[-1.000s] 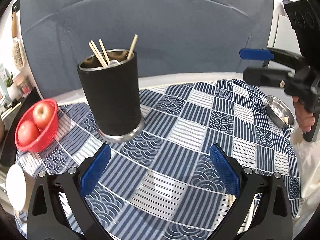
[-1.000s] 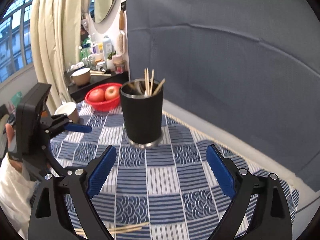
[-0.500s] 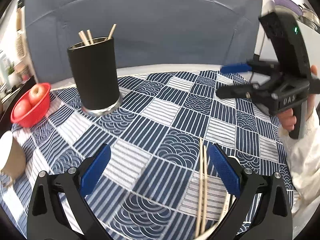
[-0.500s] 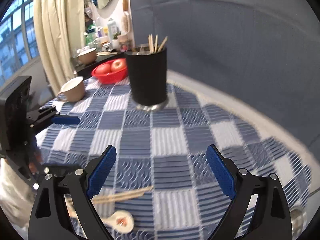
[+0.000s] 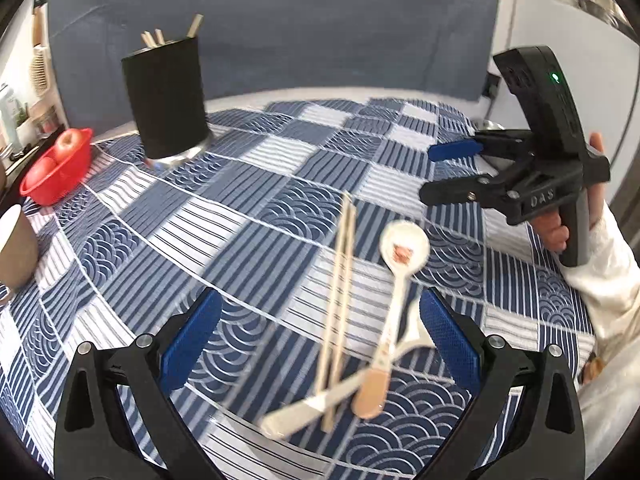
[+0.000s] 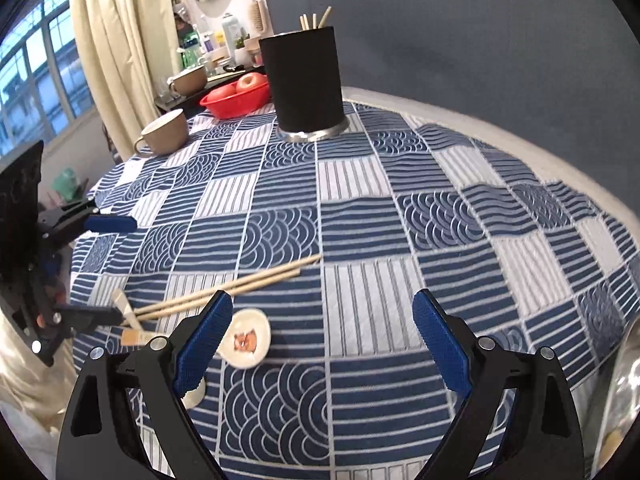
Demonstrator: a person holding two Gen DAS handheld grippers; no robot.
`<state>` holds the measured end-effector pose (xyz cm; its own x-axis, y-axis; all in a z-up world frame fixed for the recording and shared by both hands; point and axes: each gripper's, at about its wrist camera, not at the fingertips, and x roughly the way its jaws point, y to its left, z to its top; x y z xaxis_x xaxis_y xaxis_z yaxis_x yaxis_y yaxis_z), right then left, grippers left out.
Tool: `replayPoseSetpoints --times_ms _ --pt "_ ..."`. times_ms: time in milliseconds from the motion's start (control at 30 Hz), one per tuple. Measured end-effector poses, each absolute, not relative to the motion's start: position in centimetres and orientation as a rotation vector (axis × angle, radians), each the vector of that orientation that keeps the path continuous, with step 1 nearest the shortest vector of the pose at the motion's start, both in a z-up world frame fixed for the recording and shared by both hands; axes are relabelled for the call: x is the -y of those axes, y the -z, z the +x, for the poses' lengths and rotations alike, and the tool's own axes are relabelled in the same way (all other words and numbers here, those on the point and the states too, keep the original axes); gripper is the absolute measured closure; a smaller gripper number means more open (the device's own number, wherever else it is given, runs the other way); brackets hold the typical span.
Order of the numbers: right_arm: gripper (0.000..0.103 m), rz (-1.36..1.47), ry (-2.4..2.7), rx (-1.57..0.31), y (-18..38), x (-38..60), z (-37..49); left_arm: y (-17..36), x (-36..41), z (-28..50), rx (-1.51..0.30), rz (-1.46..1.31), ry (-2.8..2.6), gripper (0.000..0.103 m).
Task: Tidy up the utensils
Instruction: 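Grasp the cartoon-printed spoon by its bowl with the right tool, then close the left tool on the cartoon spoon's handle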
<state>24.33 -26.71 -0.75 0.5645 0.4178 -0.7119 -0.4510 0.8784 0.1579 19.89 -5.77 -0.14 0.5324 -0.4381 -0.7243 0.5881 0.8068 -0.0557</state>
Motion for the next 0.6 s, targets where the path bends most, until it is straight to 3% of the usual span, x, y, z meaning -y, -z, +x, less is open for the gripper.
replayPoseSetpoints --times_ms 200,300,367,400,433,600 --pt "0.021 -0.042 -0.562 -0.864 2.4 26.1 24.0 1.8 7.6 18.9 -0.843 0.262 0.684 0.006" --pt "0.041 -0.044 -0.588 -0.901 3.0 25.5 24.2 2.2 8.4 18.4 -0.853 0.281 0.709 0.006" --pt "0.063 -0.043 -0.618 -0.911 3.2 25.0 24.1 2.3 8.5 18.2 -0.859 0.254 0.757 0.006" --pt "0.089 -0.038 -0.644 -0.924 3.4 24.9 24.1 2.3 8.6 18.1 -0.863 0.250 0.762 0.006" --pt "0.097 -0.021 -0.681 -0.945 3.6 24.6 24.2 2.4 8.7 18.1 -0.867 0.252 0.758 0.006" --pt "0.099 0.047 -0.729 -0.877 2.1 24.9 23.7 2.5 8.5 18.9 -0.911 0.183 0.764 0.006"
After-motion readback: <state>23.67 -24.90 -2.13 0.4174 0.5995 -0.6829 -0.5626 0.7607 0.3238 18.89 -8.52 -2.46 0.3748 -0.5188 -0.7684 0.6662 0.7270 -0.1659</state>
